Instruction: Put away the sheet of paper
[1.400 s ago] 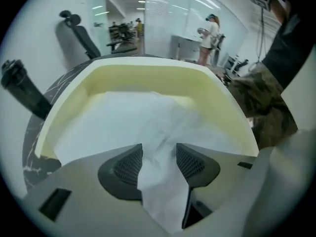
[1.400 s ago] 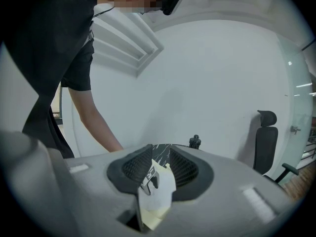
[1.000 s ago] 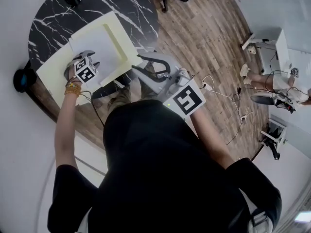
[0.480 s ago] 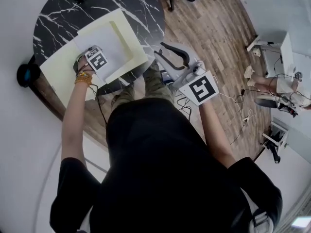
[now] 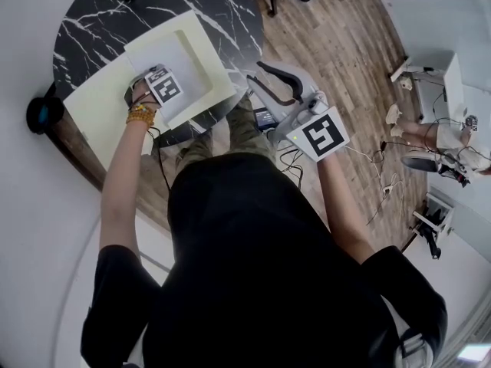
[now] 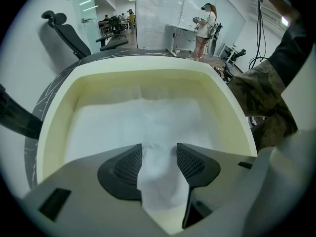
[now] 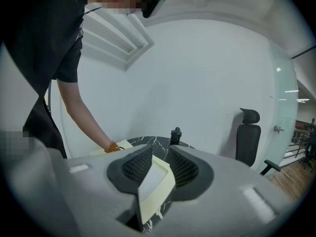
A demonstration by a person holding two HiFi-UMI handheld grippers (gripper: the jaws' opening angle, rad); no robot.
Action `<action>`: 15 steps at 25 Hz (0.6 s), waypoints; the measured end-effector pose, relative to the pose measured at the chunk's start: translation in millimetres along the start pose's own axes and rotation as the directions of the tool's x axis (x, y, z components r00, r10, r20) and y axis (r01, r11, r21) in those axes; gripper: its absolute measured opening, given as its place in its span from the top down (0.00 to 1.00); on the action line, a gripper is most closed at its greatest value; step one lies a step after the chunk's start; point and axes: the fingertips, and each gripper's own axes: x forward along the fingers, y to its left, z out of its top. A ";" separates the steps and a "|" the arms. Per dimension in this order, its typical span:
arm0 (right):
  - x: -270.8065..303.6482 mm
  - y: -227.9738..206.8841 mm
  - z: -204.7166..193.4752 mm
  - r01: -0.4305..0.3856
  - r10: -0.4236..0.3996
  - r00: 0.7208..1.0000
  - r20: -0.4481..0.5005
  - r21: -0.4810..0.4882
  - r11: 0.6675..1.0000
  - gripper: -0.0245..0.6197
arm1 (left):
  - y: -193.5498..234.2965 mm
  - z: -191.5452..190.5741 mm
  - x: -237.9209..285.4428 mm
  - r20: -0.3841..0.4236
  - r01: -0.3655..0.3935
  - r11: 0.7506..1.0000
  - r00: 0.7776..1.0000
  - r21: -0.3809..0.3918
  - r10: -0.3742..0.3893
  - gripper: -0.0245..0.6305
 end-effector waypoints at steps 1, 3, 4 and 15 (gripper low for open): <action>-0.1 -0.2 0.3 0.001 -0.001 1.000 0.000 0.001 1.000 0.79 | 0.9 3.9 -0.5 0.003 -0.003 1.000 1.000 0.004 0.003 0.61; -0.5 -0.6 0.8 0.004 -0.004 1.000 -0.005 -0.001 1.000 0.79 | -5.3 7.6 9.1 0.006 0.030 1.000 1.000 -0.001 -0.030 0.61; -0.5 -0.8 1.0 0.004 -0.004 1.000 -0.007 -0.003 1.000 0.79 | -7.5 9.2 13.2 0.009 0.042 0.999 0.999 -0.002 -0.042 0.61; -3.4 -2.6 1.6 0.016 -0.016 1.000 -0.008 -0.010 1.000 0.79 | -10.4 33.2 20.4 0.086 0.022 1.000 0.996 -0.008 -0.021 0.61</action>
